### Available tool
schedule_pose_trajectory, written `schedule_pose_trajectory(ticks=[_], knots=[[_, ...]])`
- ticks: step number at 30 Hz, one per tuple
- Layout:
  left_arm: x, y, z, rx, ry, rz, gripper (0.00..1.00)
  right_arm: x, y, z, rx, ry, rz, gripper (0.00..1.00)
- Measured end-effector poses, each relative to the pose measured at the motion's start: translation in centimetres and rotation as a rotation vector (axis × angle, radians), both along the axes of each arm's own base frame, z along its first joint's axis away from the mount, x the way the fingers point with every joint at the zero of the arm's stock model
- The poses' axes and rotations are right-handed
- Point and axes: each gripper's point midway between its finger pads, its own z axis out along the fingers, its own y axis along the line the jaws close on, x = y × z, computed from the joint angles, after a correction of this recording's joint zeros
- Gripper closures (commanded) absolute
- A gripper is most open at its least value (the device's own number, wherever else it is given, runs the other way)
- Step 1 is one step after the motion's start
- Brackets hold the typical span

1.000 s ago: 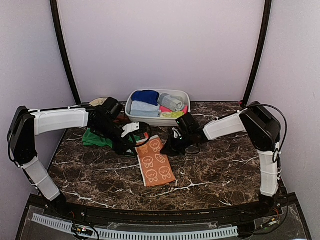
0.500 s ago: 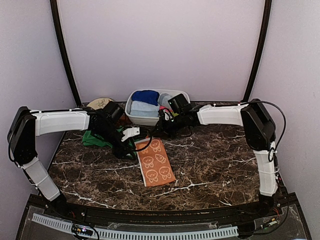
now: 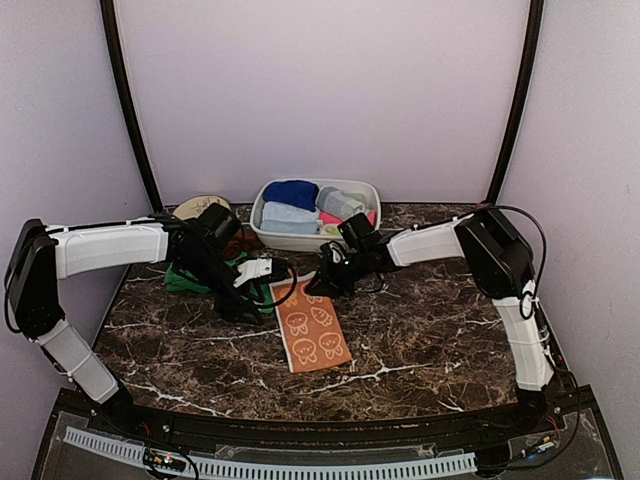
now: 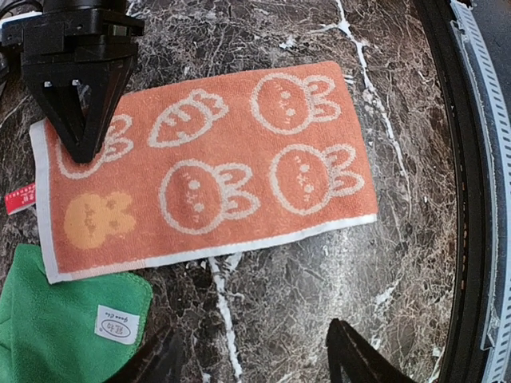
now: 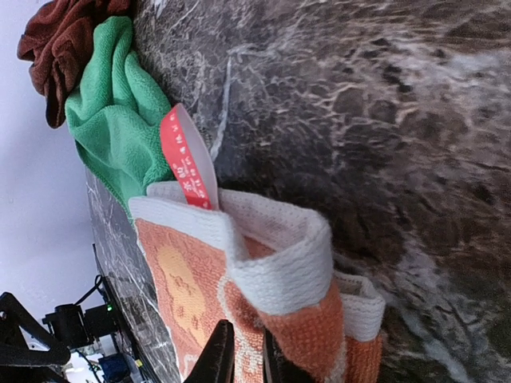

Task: Roll the towels
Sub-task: Adjust the towel at the center of the board.

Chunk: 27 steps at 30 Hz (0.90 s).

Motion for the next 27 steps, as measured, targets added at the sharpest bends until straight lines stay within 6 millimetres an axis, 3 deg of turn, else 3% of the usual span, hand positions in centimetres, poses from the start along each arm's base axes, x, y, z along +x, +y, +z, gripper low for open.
schedule_pose_trajectory(ticks=[3, 8, 10, 14, 19, 23, 27], knots=[[-0.1, 0.0, 0.0, 0.002, 0.002, -0.002, 0.36, 0.4, -1.2, -0.1, -0.020, -0.015, -0.053, 0.88], [-0.2, -0.3, 0.0, 0.002, 0.006, -0.012, 0.36, 1.5, -7.1, -0.2, -0.091, -0.032, -0.273, 0.88], [-0.5, -0.7, 0.0, 0.000, 0.005, -0.026, 0.36, 2.0, -9.0, -0.2, -0.101, -0.031, -0.357, 0.84], [-1.1, -1.3, 0.1, 0.000, 0.002, -0.054, 0.36, 2.8, -8.6, 0.5, -0.099, -0.058, -0.405, 0.73], [-1.4, -1.2, -0.1, 0.017, 0.006, -0.056, 0.35, 2.6, -7.4, 2.3, -0.122, -0.141, -0.349, 0.48], [-1.8, -0.6, -0.7, 0.042, 0.019, -0.051, 0.35, 1.6, -8.5, 6.0, -0.170, -0.260, -0.306, 0.30], [-2.2, 0.3, -1.0, 0.065, 0.045, -0.029, 0.35, -1.1, -9.7, 13.0, -0.204, -0.509, -0.257, 0.14]])
